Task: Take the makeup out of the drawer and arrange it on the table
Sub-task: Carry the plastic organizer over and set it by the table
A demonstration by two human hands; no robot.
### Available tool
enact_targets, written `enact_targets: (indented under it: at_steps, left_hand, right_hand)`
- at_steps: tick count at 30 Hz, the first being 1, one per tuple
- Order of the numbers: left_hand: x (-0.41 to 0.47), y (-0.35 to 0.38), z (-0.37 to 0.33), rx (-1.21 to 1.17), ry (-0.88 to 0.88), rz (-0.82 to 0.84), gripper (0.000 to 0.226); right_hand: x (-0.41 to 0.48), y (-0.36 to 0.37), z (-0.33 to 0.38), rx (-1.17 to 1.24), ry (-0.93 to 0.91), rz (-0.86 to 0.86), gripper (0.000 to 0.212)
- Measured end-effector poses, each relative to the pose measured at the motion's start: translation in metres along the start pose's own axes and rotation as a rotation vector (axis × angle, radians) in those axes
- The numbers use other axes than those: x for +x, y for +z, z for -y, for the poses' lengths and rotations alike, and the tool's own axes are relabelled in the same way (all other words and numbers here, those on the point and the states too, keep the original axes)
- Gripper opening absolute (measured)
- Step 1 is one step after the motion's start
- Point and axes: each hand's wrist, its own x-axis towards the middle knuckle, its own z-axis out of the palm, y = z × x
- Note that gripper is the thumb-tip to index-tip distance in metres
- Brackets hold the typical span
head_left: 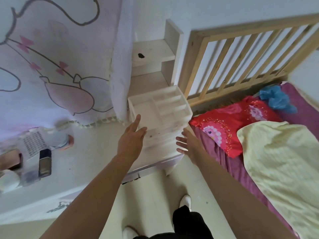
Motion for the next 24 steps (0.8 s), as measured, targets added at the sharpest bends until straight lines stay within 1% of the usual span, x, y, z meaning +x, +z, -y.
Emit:
enact_targets:
  at_steps: [5,10,12,14,17,19,21,24]
  left_hand:
    - [-0.003,-0.002,-0.007,0.028,-0.077,0.036,0.029]
    - [-0.003,-0.004,-0.014,0.060,-0.118,0.032,0.028]
    - [-0.004,-0.004,-0.016,0.074,-0.117,0.020,0.028]
    - [-0.005,-0.003,-0.018,0.080,-0.115,0.002,0.029]
    - [-0.005,0.000,-0.021,0.074,-0.123,-0.017,0.029]
    - [-0.005,0.001,-0.021,0.073,-0.131,-0.011,0.029]
    - [-0.005,0.001,-0.020,0.074,-0.127,-0.009,0.029]
    - [-0.005,0.001,-0.019,0.081,-0.111,-0.016,0.029]
  right_hand:
    - [0.013,0.029,0.010,0.199,0.088,0.076,0.046]
    - [0.030,0.043,0.015,0.318,0.151,0.151,0.067]
    - [0.033,0.042,0.014,0.341,0.161,0.153,0.070]
    - [0.034,0.036,0.011,0.326,0.163,0.163,0.063]
    - [0.035,0.023,0.002,0.279,0.169,0.182,0.041]
    - [0.034,0.017,-0.004,0.269,0.180,0.184,0.037]
    - [0.034,0.016,-0.006,0.253,0.177,0.161,0.042]
    - [0.041,0.019,-0.007,0.223,0.152,0.081,0.065]
